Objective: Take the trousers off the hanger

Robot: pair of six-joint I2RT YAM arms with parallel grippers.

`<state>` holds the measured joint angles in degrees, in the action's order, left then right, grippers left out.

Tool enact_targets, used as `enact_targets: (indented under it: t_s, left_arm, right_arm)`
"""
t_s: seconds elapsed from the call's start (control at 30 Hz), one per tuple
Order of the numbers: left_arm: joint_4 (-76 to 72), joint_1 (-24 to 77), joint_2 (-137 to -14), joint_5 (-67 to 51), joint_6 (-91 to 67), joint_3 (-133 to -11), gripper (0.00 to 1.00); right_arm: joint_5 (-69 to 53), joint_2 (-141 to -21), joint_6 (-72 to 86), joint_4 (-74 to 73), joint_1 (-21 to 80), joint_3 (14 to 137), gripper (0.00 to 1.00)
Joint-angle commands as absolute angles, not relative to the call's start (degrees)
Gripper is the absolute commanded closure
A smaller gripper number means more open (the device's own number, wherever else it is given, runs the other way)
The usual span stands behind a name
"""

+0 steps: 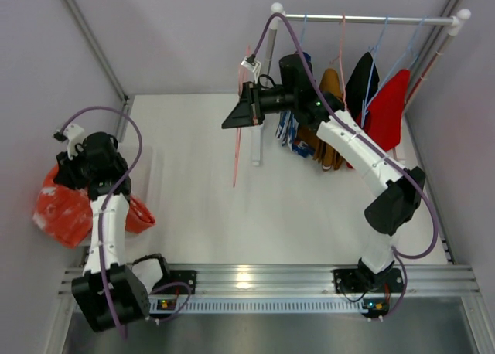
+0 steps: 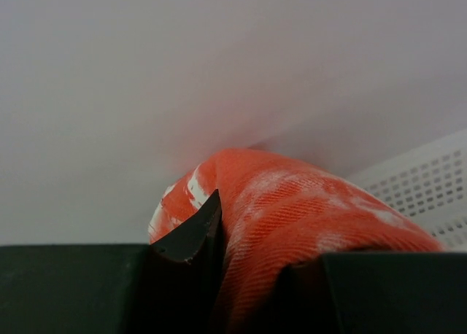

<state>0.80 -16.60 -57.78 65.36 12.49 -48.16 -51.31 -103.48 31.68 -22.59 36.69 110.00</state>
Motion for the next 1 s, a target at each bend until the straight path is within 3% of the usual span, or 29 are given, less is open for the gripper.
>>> enact_targets:
  t_s: [0.0, 0.47, 0.6, 0.7, 0.73, 0.83, 0.87, 0.93, 0.97]
  left_arm:
    - [-6.78, -16.79, -62.56, 60.75, 6.52, -50.53, 1.00]
    - [9.56, -14.50, -87.88, 40.27, -14.05, -59.58, 1.00]
    - [13.79, -14.50, -89.82, 31.25, -16.87, -61.51, 0.91]
    - [16.52, -14.59, -87.99, 26.29, -17.66, -62.66, 0.75]
    - [16.87, -14.59, -86.06, 25.50, -17.23, -62.75, 0.63]
    - [19.86, -14.50, -81.15, 22.25, -15.13, -64.24, 0.46]
    - [20.73, -14.50, -79.64, 21.02, -14.25, -64.77, 0.34]
    - [23.37, -14.59, -74.30, 16.37, -11.61, -66.70, 0.24]
    - [24.16, -14.59, -72.18, 14.17, -10.56, -67.40, 0.13]
  right_arm:
    - [-52.30, -102.75, 31.20, -21.71, 36.65, 113.47, 1.00]
    - [-49.84, -100.02, 28.66, -24.51, 36.12, 114.43, 1.00]
    - [-48.34, -97.22, 25.67, -26.63, 35.68, 113.03, 1.00]
    - [-47.55, -95.02, 24.61, -28.03, 35.07, 111.71, 1.00]
    - [-47.46, -94.49, 24.52, -28.21, 34.63, 110.84, 1.00]
    - [-46.67, -92.03, 24.17, -28.56, 33.67, 108.56, 1.00]
    - [-46.32, -91.50, 23.91, -28.56, 33.49, 108.11, 1.00]
    - [-45.88, -90.18, 23.82, -28.56, 33.14, 106.97, 1.00]
    - [-45.53, -89.48, 23.73, -28.56, 33.05, 106.70, 1.00]
